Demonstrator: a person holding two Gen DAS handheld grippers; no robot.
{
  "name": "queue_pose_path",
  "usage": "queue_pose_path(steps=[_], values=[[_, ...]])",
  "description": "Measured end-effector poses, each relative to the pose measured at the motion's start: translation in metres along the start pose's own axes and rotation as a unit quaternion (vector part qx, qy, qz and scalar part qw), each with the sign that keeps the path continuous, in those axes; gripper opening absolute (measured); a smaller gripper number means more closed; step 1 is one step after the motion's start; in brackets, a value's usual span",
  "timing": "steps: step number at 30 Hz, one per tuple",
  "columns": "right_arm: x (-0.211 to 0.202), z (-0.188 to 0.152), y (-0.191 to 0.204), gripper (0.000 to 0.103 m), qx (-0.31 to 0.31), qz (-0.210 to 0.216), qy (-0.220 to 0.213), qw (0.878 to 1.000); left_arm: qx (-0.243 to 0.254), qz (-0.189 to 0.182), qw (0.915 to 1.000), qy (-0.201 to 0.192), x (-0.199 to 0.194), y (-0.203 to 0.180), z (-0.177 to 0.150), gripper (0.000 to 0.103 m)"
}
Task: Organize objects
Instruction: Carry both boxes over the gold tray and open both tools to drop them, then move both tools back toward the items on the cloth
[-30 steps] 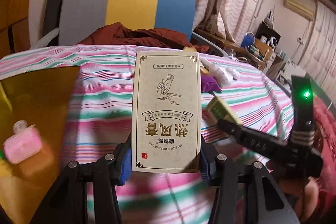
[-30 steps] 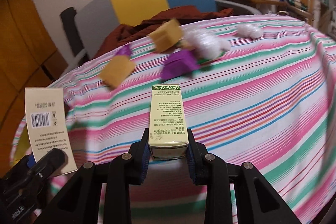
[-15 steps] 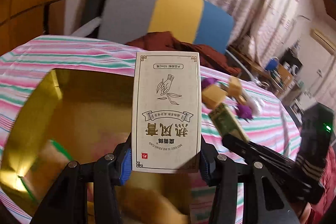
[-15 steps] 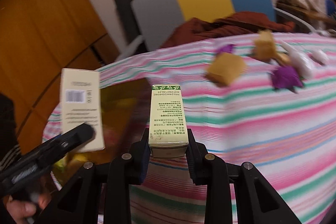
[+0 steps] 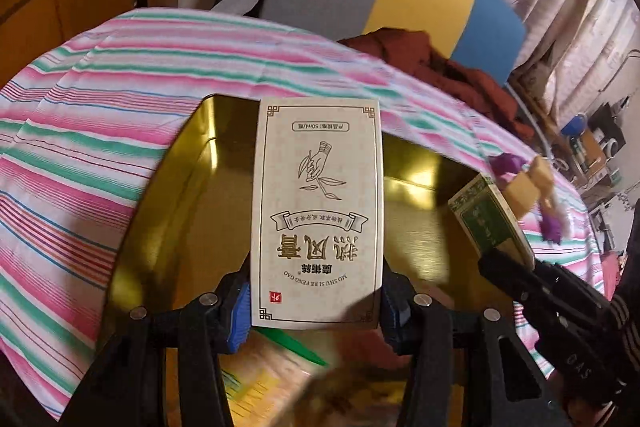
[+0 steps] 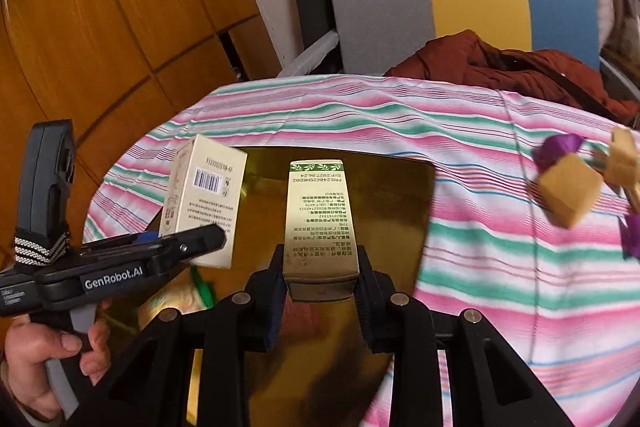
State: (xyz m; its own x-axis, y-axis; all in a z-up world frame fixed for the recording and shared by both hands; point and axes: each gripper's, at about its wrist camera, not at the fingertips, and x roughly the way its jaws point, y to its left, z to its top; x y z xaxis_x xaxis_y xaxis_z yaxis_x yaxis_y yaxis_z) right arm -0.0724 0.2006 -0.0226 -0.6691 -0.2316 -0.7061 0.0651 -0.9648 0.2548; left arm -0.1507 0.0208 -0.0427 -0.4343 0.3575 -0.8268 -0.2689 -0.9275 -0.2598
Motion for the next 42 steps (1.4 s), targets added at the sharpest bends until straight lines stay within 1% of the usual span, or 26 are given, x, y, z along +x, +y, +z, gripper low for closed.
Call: queue_pose_path(steps=[1,3,4,6,9,11,13,14,15,18,20,23,25,28,30,32,36,40,42], values=[[0.006,0.002,-0.002,0.032,0.001,-0.004,0.005,1.000,0.004,0.007,0.9999,0.007,0.004,0.003,0.002,0.051],[0.021,0.006,-0.006,0.045,0.015,-0.006,0.024,1.000,0.010,0.015,0.9997,0.016,0.010,0.006,0.003,0.051],[0.021,0.005,-0.007,0.048,0.023,-0.007,0.026,0.999,0.011,0.020,0.9996,0.019,0.012,0.008,0.004,0.051],[0.017,0.004,-0.014,0.056,0.044,-0.005,0.018,0.999,0.009,0.023,0.9993,0.029,0.019,0.014,0.005,0.051],[0.001,-0.005,-0.016,0.065,0.050,-0.004,-0.004,0.999,0.004,0.027,0.9992,0.029,0.025,0.019,0.009,0.052],[-0.012,-0.011,-0.019,0.067,0.056,-0.003,-0.020,0.998,0.007,0.044,0.9987,0.025,0.025,0.019,0.013,0.053],[-0.021,-0.015,-0.023,0.067,0.061,0.002,-0.027,0.998,0.009,0.074,0.9971,0.016,0.023,0.018,0.016,0.056],[-0.025,-0.018,-0.024,0.068,0.064,0.003,-0.031,0.997,0.006,0.092,0.9957,0.012,0.022,0.018,0.017,0.057],[-0.030,-0.020,-0.027,0.068,0.067,0.004,-0.035,0.997,-0.001,0.102,0.9947,0.007,0.019,0.019,0.017,0.057],[-0.039,-0.024,-0.036,0.069,0.075,0.001,-0.047,0.996,-0.041,0.090,0.9948,-0.023,0.006,0.023,0.013,0.058],[-0.044,-0.028,-0.039,0.070,0.080,0.001,-0.050,0.996,-0.057,0.099,0.9924,-0.044,-0.005,0.023,0.008,0.059],[-0.048,-0.034,-0.047,0.070,0.088,-0.003,-0.051,0.995,-0.057,0.124,0.9869,-0.085,-0.021,0.015,0.002,0.059],[-0.050,-0.037,-0.052,0.070,0.094,-0.005,-0.050,0.994,-0.046,0.133,0.9842,-0.108,-0.032,0.005,-0.003,0.059],[-0.055,-0.042,-0.064,0.072,0.106,-0.011,-0.051,0.993,-0.023,0.123,0.9833,-0.132,-0.043,-0.015,-0.010,0.059],[-0.057,-0.045,-0.072,0.072,0.113,-0.018,-0.052,0.992,-0.002,0.109,0.9836,-0.144,-0.051,-0.032,-0.016,0.060],[-0.059,-0.049,-0.080,0.074,0.120,-0.024,-0.052,0.991,0.026,0.086,0.9847,-0.149,-0.054,-0.054,-0.021,0.060],[-0.064,-0.055,-0.099,0.074,0.137,-0.039,-0.049,0.989,0.080,0.046,0.9844,-0.150,-0.061,-0.099,-0.034,0.060],[-0.069,-0.065,-0.121,0.074,0.147,-0.060,-0.047,0.986,0.128,0.001,0.9809,-0.147,-0.063,-0.145,-0.051,0.060],[-0.071,-0.070,-0.133,0.074,0.153,-0.071,-0.043,0.985,0.146,-0.016,0.9793,-0.139,-0.061,-0.164,-0.059,0.062]])
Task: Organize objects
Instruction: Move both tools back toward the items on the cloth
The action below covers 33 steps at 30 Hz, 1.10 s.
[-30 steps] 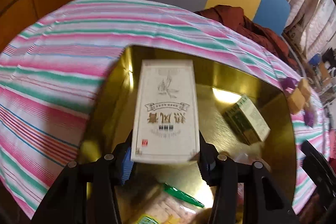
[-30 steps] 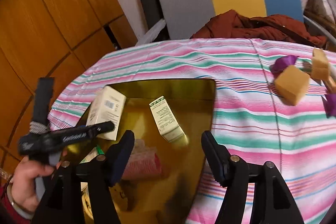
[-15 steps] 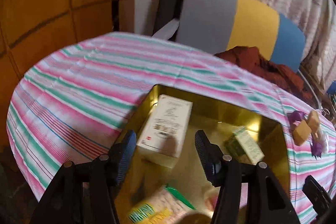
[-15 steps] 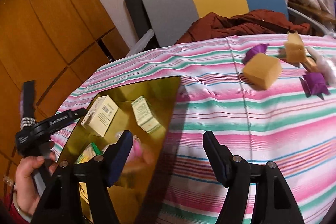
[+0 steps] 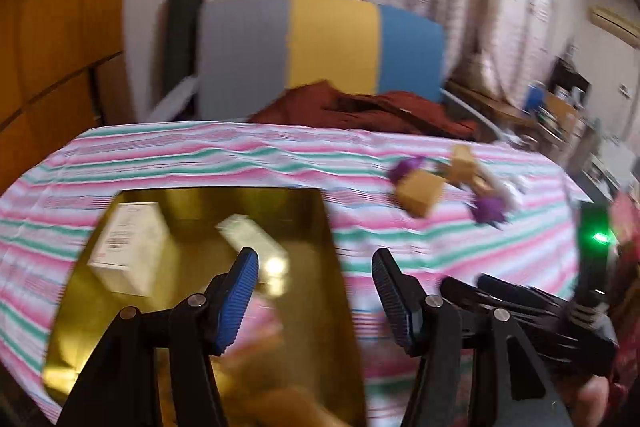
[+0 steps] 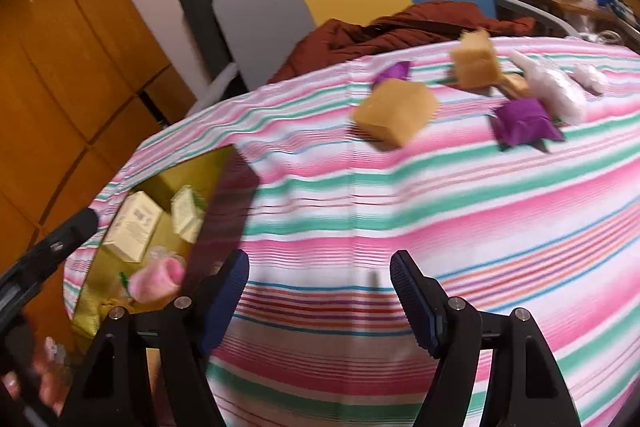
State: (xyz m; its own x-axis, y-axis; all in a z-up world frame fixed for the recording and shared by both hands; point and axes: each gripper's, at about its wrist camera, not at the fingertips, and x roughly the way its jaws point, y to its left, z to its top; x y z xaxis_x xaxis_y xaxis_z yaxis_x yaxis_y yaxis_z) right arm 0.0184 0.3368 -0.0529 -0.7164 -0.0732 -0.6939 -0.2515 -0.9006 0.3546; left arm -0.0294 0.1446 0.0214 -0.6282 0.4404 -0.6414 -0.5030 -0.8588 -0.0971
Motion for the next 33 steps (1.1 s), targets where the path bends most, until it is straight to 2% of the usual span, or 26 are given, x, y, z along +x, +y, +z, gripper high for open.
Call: queue_pose_path(steps=[3,6,12,16,22,28,31,33], values=[[-0.002,-0.003,-0.024,0.074,0.011,-0.019,0.003,1.000,0.021,-0.037,0.9990,0.012,0.009,-0.035,-0.006,0.064],[-0.006,-0.003,-0.051,0.076,0.026,-0.034,0.004,0.999,0.019,-0.067,0.9968,0.039,0.025,-0.060,-0.014,0.064],[-0.018,0.010,-0.104,0.076,0.040,-0.089,-0.010,0.995,0.028,-0.078,0.9926,0.089,0.058,-0.098,-0.034,0.064],[-0.019,0.034,-0.128,0.076,0.043,-0.101,-0.031,0.993,0.038,-0.077,0.9904,0.108,0.074,-0.113,-0.049,0.064],[0.000,0.077,-0.130,0.076,0.000,-0.100,-0.060,0.993,0.031,-0.063,0.9941,0.083,0.086,-0.115,-0.057,0.064],[0.038,0.100,-0.137,0.076,-0.014,-0.137,-0.036,0.990,0.028,-0.048,0.9954,0.078,0.093,-0.111,-0.057,0.064],[0.050,0.104,-0.143,0.076,-0.004,-0.136,-0.022,0.990,0.023,-0.049,0.9952,0.082,0.096,-0.110,-0.056,0.064],[0.053,0.102,-0.145,0.072,-0.005,-0.135,-0.018,0.991,0.019,-0.049,0.9950,0.084,0.100,-0.111,-0.053,0.064]])
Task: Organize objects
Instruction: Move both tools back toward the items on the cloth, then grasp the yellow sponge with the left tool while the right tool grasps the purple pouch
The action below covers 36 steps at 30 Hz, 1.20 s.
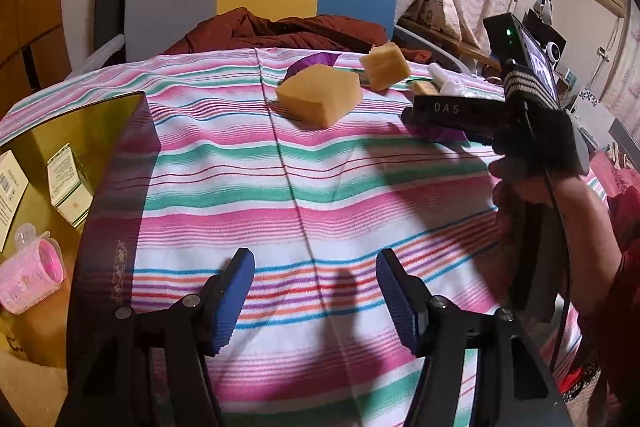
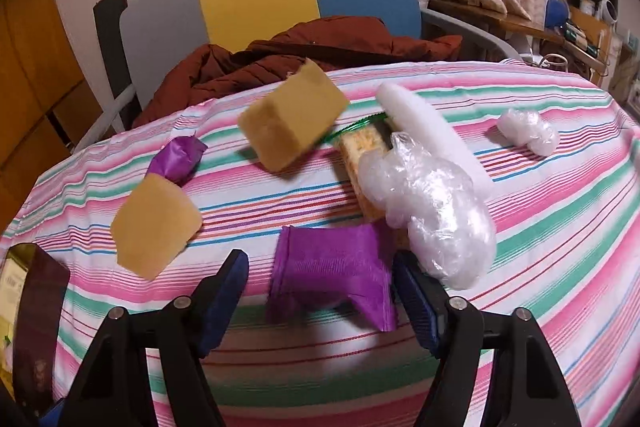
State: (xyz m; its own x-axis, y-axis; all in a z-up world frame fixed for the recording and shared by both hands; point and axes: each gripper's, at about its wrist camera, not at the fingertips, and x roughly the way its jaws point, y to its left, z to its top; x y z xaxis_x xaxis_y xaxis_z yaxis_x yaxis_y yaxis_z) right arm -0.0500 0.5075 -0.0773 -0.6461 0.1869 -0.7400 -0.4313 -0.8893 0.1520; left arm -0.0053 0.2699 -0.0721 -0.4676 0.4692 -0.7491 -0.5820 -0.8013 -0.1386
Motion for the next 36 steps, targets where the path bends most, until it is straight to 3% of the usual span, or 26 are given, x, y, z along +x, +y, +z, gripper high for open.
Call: queue_pose_path(steps=[4,13,17,24,33,36], values=[[0.002,-0.002,-0.002,0.061,0.002,0.003,-0.003,1.000,-0.002,0.001,1.0000,0.001,0.006,-0.003,0.009,0.064],[-0.007,-0.012,-0.009,0.056,0.032,0.013,-0.014,0.999,0.003,0.022,0.9996,0.019,0.033,-0.010,0.053,0.064],[-0.014,-0.019,-0.015,0.056,0.051,0.016,-0.022,0.998,0.020,0.034,0.9990,0.019,0.048,-0.014,0.078,0.079],[-0.013,-0.020,-0.016,0.057,0.057,0.021,-0.025,0.998,0.050,0.046,0.9977,-0.006,0.076,-0.005,0.120,0.082],[-0.013,-0.021,-0.019,0.057,0.061,0.027,-0.030,0.997,0.113,0.035,0.9928,0.014,0.105,-0.019,0.122,0.082],[-0.013,-0.021,-0.020,0.057,0.062,0.028,-0.031,0.997,0.110,0.038,0.9932,0.000,0.105,-0.024,0.118,0.071]])
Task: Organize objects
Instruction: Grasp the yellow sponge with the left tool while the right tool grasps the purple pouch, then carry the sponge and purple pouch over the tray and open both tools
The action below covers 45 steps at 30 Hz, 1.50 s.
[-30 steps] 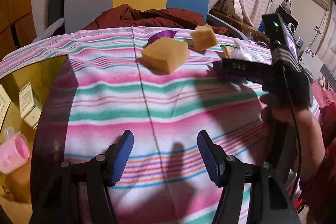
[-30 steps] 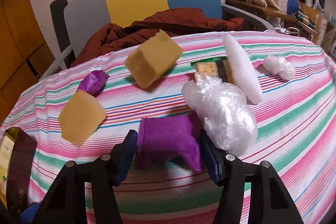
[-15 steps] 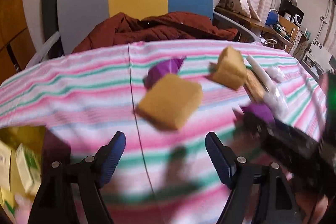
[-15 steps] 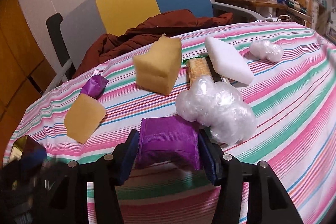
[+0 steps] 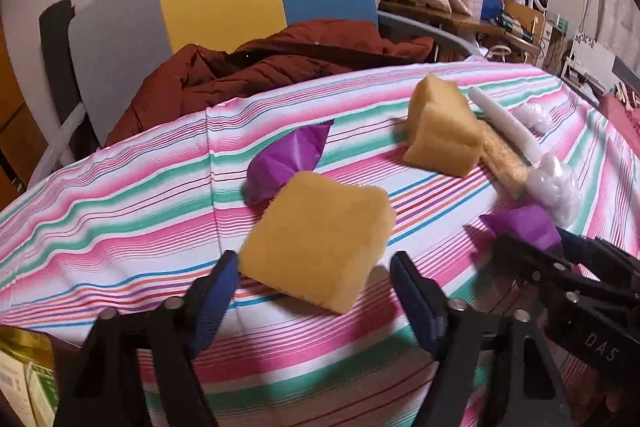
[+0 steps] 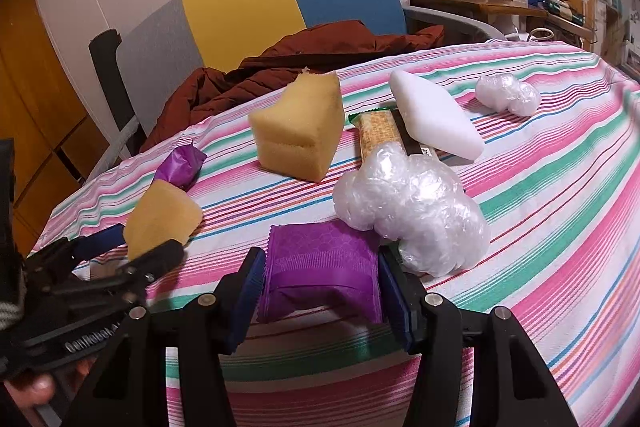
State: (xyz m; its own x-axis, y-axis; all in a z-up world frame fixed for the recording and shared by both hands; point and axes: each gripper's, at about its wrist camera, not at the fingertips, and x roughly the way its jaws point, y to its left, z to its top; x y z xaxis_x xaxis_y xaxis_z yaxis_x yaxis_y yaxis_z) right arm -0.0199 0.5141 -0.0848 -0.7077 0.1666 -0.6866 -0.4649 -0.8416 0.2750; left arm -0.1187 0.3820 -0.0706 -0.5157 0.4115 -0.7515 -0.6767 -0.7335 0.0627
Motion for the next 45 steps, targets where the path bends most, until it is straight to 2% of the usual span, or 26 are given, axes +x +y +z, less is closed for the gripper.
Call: queue_pose_path(steps=[2,6,8,17,21,31,39,42,45], values=[[0.000,0.000,-0.001,0.057,0.001,0.001,-0.001,1.000,-0.012,-0.001,0.9999,-0.002,0.000,0.003,0.000,0.065],[0.000,0.000,0.000,0.057,0.001,0.001,-0.002,1.000,-0.040,-0.015,0.9991,-0.002,-0.002,0.013,-0.005,0.063],[0.000,0.000,0.000,0.057,0.000,0.001,-0.002,1.000,-0.048,-0.010,0.9988,0.010,0.001,0.012,-0.009,0.062],[-0.001,0.000,0.004,0.057,-0.011,-0.012,-0.002,1.000,-0.063,0.001,0.9980,-0.003,-0.011,0.013,-0.024,0.054],[-0.003,0.000,0.006,0.055,-0.015,-0.020,-0.007,1.000,-0.055,0.017,0.9982,-0.016,-0.023,0.006,-0.033,0.053],[-0.021,-0.006,0.013,0.055,-0.028,-0.038,-0.034,0.998,-0.077,0.014,0.9966,-0.027,-0.048,0.005,-0.062,0.053],[-0.038,-0.025,0.018,0.055,-0.032,-0.037,-0.037,0.998,-0.082,0.010,0.9950,-0.057,-0.075,0.003,-0.085,0.053],[-0.043,-0.035,0.018,0.055,-0.023,-0.033,-0.031,0.999,-0.080,0.002,0.9929,-0.088,-0.093,0.001,-0.096,0.052],[-0.048,-0.048,0.016,0.055,-0.011,-0.027,-0.020,0.999,-0.087,-0.001,0.9912,-0.100,-0.104,0.002,-0.107,0.052]])
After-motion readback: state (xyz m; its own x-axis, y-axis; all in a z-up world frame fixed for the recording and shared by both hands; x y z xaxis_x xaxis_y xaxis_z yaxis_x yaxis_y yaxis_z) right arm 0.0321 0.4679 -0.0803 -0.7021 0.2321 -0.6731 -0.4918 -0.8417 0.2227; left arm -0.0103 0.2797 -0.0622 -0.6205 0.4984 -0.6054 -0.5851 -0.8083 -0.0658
